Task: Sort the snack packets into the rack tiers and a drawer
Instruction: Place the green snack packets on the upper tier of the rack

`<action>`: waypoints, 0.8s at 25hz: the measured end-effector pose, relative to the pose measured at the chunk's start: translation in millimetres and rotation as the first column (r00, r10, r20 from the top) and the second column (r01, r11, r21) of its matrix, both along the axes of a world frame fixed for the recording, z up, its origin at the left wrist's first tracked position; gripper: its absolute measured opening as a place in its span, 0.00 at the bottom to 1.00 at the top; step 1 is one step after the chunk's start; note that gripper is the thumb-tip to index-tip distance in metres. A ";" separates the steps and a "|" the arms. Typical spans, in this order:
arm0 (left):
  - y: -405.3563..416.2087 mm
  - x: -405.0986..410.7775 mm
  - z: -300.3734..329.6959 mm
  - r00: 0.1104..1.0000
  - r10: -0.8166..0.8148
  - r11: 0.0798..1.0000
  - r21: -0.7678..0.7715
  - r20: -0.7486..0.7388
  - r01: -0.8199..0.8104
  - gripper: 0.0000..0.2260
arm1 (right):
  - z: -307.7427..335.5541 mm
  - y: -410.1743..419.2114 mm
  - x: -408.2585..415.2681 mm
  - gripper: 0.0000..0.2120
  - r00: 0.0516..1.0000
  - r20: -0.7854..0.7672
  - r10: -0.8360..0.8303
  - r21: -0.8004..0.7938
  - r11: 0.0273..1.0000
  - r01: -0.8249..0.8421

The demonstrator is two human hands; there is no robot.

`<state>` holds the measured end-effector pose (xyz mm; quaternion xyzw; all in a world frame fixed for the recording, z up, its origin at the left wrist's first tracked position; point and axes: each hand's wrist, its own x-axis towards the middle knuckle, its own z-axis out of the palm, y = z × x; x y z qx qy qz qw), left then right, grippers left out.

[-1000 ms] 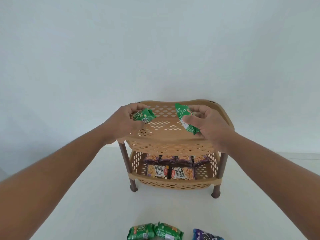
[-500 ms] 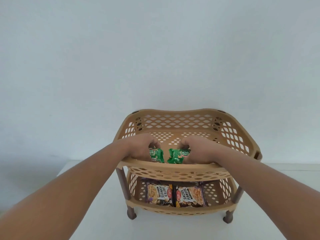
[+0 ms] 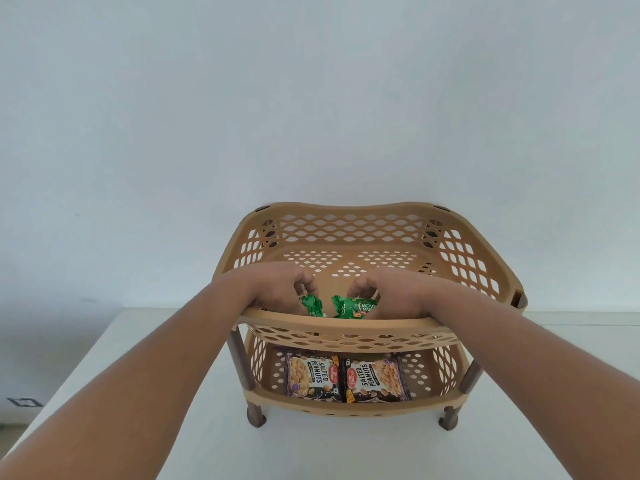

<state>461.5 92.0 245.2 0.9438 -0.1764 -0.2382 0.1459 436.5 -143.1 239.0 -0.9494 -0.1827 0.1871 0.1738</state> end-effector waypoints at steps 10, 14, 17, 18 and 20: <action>-1.0 -1.3 2.6 0.998 -0.042 0.999 0.025 -0.050 0.044 0.23 | -3.3 -1.6 3.7 0.23 1.000 -0.022 -0.009 -0.006 1.000 0.009; -0.3 -0.4 1.1 0.998 -0.044 0.999 -0.002 -0.046 0.044 0.22 | -3.4 -1.7 4.2 0.23 0.999 -0.036 -0.017 -0.002 1.000 0.017; 1.2 1.0 -1.2 0.998 -0.040 0.999 -0.023 -0.038 0.039 0.21 | -5.1 -3.1 6.5 0.25 0.999 -0.040 -0.031 0.008 0.999 0.032; 1.4 1.4 -2.0 0.999 -0.034 0.999 -0.028 -0.028 0.033 0.21 | -5.6 -3.6 6.9 0.25 0.999 -0.035 -0.033 0.015 0.999 0.034; 1.2 0.0 -1.2 1.000 0.001 0.999 -0.048 -0.014 -0.001 0.23 | -4.8 -3.8 5.2 0.26 0.997 -0.033 -0.068 0.057 0.996 0.070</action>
